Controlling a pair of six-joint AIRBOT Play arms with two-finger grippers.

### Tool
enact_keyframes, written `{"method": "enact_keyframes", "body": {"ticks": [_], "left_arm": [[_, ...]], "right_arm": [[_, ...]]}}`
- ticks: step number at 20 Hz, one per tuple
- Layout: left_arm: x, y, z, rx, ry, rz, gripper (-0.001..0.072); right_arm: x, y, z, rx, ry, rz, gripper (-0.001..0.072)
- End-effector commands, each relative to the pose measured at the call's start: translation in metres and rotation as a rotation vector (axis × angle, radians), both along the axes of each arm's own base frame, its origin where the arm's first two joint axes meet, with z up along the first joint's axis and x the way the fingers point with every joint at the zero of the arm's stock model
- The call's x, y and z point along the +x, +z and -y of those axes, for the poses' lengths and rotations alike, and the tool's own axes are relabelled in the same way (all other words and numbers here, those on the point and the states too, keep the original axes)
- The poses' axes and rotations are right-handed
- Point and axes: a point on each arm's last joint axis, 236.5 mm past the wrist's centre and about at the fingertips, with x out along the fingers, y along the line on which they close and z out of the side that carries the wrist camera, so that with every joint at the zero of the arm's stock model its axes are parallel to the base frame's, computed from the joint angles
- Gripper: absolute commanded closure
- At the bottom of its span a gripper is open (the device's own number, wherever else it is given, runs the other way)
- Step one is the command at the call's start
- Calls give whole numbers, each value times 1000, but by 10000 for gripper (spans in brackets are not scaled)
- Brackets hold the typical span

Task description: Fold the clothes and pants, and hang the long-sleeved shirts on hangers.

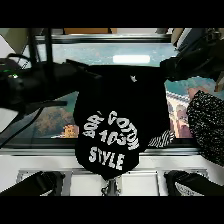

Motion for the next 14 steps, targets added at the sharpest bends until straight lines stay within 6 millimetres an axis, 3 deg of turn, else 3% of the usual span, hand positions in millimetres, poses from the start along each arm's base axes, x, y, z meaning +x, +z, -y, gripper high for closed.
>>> {"method": "enact_keyframes", "body": {"ticks": [1,4,6,8,12,14], "left_arm": [[-25,-59,-31,61,87,-179,694],[-40,-144,-48,142,158,-322,693],[-45,-180,-52,174,165,-357,694],[-45,-198,-51,193,159,-365,693],[-25,-212,-61,185,227,-403,693],[-16,-208,-48,89,170,-416,693]], "right_arm": [[-35,-38,-25,-109,45,-160,698],[-63,-85,-55,-194,134,-269,698],[-71,-104,-68,-221,178,-294,698],[-66,-108,-67,-237,167,-285,698],[-47,-106,-41,-272,82,-257,698],[-40,-105,-38,-259,62,-247,698]]}}
